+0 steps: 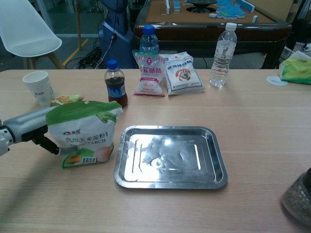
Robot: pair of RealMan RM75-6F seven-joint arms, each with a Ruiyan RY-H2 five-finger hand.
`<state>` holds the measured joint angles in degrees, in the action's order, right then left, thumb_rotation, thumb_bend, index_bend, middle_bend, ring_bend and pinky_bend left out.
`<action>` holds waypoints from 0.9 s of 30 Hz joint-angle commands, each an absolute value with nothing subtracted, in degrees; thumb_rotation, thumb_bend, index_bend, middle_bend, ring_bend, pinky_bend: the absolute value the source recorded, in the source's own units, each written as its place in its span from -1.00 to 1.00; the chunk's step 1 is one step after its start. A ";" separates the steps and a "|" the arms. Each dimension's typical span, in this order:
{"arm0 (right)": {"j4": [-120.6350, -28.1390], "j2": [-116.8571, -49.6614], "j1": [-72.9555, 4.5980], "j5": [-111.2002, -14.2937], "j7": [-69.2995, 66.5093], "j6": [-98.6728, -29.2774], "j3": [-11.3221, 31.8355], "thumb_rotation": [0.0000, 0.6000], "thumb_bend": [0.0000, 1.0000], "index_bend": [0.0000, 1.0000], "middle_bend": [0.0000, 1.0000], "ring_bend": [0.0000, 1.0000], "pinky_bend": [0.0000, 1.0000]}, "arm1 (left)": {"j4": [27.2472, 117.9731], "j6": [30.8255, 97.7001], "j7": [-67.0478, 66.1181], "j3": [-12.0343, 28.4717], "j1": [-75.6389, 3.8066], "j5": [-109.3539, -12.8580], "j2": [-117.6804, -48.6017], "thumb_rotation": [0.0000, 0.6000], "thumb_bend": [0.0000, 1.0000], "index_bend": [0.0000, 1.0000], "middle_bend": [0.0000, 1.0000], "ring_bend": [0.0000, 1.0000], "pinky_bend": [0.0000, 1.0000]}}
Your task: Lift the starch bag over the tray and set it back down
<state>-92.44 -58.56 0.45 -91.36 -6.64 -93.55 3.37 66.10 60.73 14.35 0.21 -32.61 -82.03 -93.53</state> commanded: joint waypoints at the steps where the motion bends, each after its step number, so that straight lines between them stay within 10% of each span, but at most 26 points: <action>1: -92.39 -58.60 0.40 -91.42 -6.69 -93.53 3.38 1.00 -0.73 -0.61 -0.31 -0.80 -0.75 | 67.63 61.16 13.34 0.52 -31.53 -80.94 -92.37 1.00 -0.51 -1.00 -1.00 -1.00 -0.80; 27: -92.27 -58.64 -1.08 -91.21 -6.71 -90.71 3.18 1.00 -0.73 -0.61 -0.31 -0.80 -0.75 | 86.14 69.50 0.56 0.38 -21.25 -74.88 -77.41 1.00 -0.51 -1.00 -1.00 -1.00 -0.81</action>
<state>-92.24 -58.66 -0.98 -91.28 -6.75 -90.83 3.22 84.84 68.20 1.80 0.21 -22.41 -75.80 -78.72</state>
